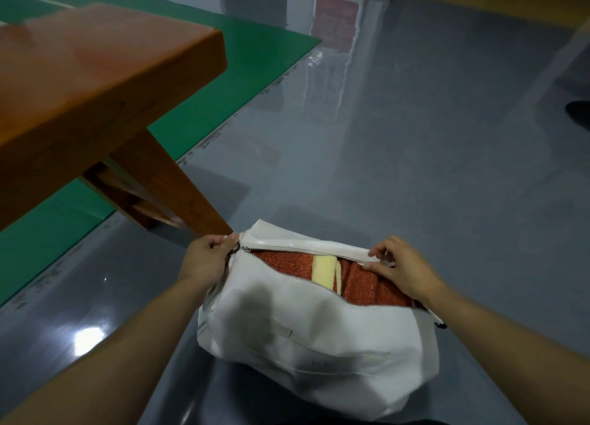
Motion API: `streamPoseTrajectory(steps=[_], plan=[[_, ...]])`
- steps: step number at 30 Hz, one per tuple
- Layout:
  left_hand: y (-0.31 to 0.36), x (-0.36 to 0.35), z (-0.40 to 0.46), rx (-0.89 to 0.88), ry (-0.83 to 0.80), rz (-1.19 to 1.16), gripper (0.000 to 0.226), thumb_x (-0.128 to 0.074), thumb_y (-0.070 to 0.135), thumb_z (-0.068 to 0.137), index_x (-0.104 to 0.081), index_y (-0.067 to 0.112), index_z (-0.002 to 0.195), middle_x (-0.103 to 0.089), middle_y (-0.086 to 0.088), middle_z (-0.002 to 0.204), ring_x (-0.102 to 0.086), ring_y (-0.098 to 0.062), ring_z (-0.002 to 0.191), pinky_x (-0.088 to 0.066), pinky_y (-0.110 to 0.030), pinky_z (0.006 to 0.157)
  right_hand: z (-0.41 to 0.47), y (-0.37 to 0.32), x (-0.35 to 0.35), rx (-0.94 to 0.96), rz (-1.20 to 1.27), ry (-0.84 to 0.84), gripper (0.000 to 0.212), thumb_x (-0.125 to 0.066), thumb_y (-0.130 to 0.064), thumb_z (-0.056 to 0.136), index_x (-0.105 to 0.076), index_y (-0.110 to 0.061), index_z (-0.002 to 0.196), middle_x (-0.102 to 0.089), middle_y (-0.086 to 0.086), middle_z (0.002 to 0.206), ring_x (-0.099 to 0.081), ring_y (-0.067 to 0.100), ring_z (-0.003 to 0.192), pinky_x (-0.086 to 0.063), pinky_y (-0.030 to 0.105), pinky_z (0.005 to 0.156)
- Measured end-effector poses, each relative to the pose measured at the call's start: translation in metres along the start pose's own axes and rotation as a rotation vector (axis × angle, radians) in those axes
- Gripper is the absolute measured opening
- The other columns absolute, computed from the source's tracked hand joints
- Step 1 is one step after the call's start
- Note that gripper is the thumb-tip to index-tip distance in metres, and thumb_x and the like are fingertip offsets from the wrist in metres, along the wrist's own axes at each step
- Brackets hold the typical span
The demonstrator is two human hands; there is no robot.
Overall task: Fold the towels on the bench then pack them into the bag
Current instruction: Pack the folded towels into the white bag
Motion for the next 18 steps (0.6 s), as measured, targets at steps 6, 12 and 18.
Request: streamPoseTrajectory(steps=[6, 12, 18], plan=[[-0.001, 0.000, 0.004, 0.011, -0.001, -0.024, 0.032, -0.066, 0.042, 0.096, -0.076, 0.012, 0.086, -0.075, -0.005, 0.092, -0.064, -0.023, 0.089, -0.047, -0.034, 0.075, 0.010, -0.015, -0.010, -0.034, -0.147, 0.032, 0.040, -0.081, -0.058, 0.075, -0.053, -0.032, 0.086, -0.052, -0.014, 0.095, -0.048, 0.008, 0.093, -0.044, 0.031, 0.078], [-0.001, -0.002, 0.005, 0.025, 0.007, -0.036, 0.030, -0.068, 0.041, 0.095, -0.076, 0.014, 0.086, -0.075, -0.004, 0.092, -0.064, -0.023, 0.091, -0.047, -0.034, 0.078, 0.015, -0.015, -0.022, 0.015, -0.183, 0.104, 0.043, -0.081, -0.057, 0.075, -0.051, -0.029, 0.085, -0.048, -0.014, 0.091, -0.045, 0.010, 0.092, -0.036, 0.030, 0.070], [-0.001, -0.002, 0.008, 0.029, -0.002, -0.047, 0.030, -0.070, 0.040, 0.094, -0.076, 0.013, 0.082, -0.075, -0.010, 0.094, -0.063, -0.021, 0.085, -0.047, -0.035, 0.076, 0.018, -0.017, -0.020, 0.103, -0.207, 0.106, 0.039, -0.081, -0.054, 0.077, -0.050, -0.031, 0.087, -0.049, -0.014, 0.091, -0.045, 0.009, 0.090, -0.035, 0.029, 0.070]])
Point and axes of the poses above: each hand's wrist, its own z-axis towards the middle knuckle, its own x-axis out of the back of the hand, y = z × x, the point moved 1 cm from there along z, towards the middle knuckle
